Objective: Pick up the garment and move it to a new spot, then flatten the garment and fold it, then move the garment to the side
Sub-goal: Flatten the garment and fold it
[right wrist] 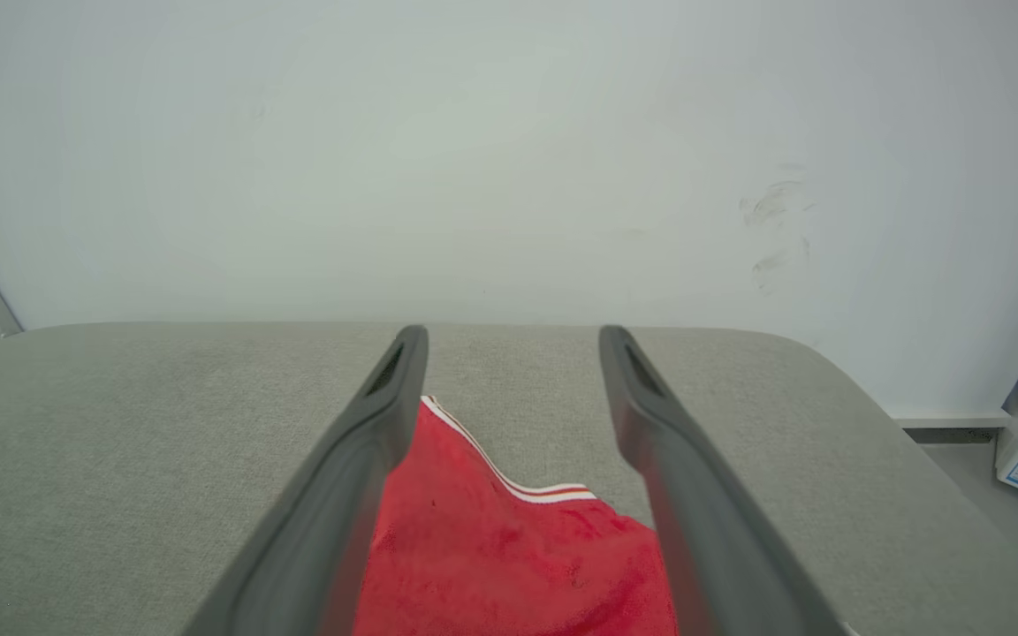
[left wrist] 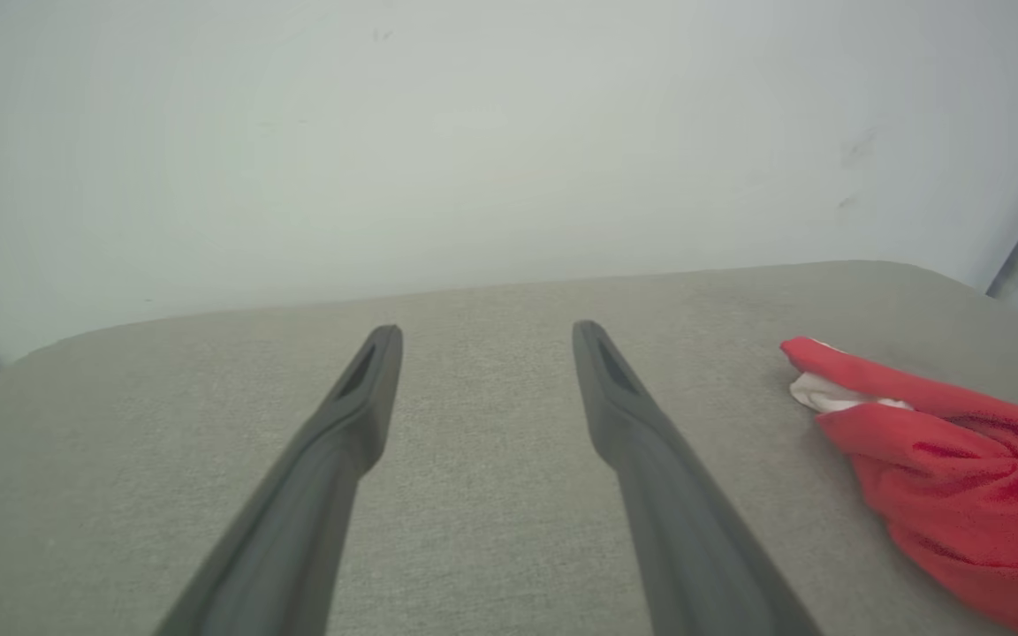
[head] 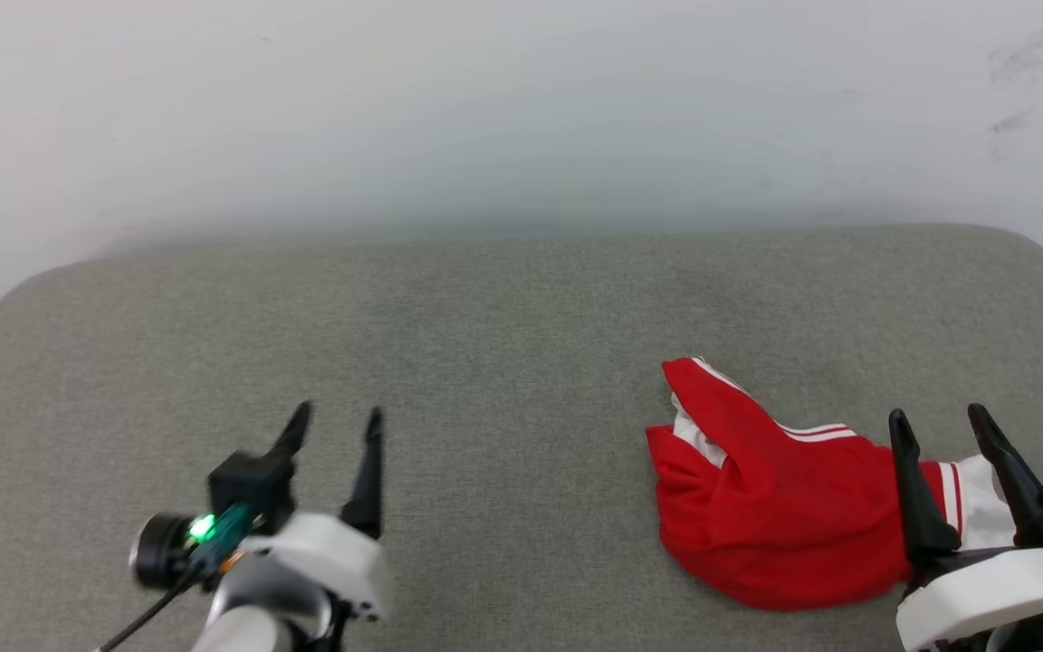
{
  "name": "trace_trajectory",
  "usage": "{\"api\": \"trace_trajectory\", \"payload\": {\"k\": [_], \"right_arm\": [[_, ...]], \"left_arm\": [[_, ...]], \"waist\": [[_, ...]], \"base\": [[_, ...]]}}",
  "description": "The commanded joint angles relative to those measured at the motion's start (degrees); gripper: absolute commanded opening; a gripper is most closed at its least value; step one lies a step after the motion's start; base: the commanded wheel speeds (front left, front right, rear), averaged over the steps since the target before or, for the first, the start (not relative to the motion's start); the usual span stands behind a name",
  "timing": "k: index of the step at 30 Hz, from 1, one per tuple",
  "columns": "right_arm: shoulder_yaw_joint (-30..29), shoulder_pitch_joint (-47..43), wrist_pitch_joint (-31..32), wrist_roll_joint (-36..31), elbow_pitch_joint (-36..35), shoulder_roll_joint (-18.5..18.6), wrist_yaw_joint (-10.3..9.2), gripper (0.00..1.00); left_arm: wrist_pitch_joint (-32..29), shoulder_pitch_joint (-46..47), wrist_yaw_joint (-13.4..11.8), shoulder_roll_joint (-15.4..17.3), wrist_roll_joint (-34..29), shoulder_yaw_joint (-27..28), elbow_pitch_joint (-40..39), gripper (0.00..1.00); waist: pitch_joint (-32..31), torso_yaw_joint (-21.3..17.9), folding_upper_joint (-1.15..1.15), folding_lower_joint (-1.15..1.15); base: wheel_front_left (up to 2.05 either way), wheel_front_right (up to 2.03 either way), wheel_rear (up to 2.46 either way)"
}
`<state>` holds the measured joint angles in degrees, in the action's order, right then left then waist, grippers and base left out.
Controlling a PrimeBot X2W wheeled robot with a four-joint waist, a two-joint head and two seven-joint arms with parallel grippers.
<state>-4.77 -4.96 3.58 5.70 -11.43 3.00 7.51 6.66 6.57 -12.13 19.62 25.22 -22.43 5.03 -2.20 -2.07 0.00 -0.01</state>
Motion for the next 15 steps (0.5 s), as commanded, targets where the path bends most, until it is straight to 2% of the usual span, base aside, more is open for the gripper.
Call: {"api": "trace_trajectory", "payload": {"k": [1,9,15], "right_arm": [[0.0,-0.9,0.3,0.8,-0.9,-0.2,-0.04,1.0],[0.6,0.8,0.9,2.5,-3.1,-0.2,-0.03,1.0],[0.8,2.8,0.2,3.7,-3.0,-0.2,-0.04,1.0]], "left_arm": [[-1.6,3.0,1.3,-0.9,-0.5,-1.8,-0.3,1.0],[-11.8,18.2,7.8,-6.4,-0.5,-9.2,3.1,1.0],[-21.5,27.6,13.0,-9.5,0.2,-14.2,9.3,1.0]], "waist": [[0.7,-0.9,0.0,0.01],[5.4,-4.8,0.0,0.01],[9.9,-7.7,0.0,0.01]], "base": [[0.0,0.0,0.0],[0.0,0.0,0.0],[0.0,0.0,0.0]]}}
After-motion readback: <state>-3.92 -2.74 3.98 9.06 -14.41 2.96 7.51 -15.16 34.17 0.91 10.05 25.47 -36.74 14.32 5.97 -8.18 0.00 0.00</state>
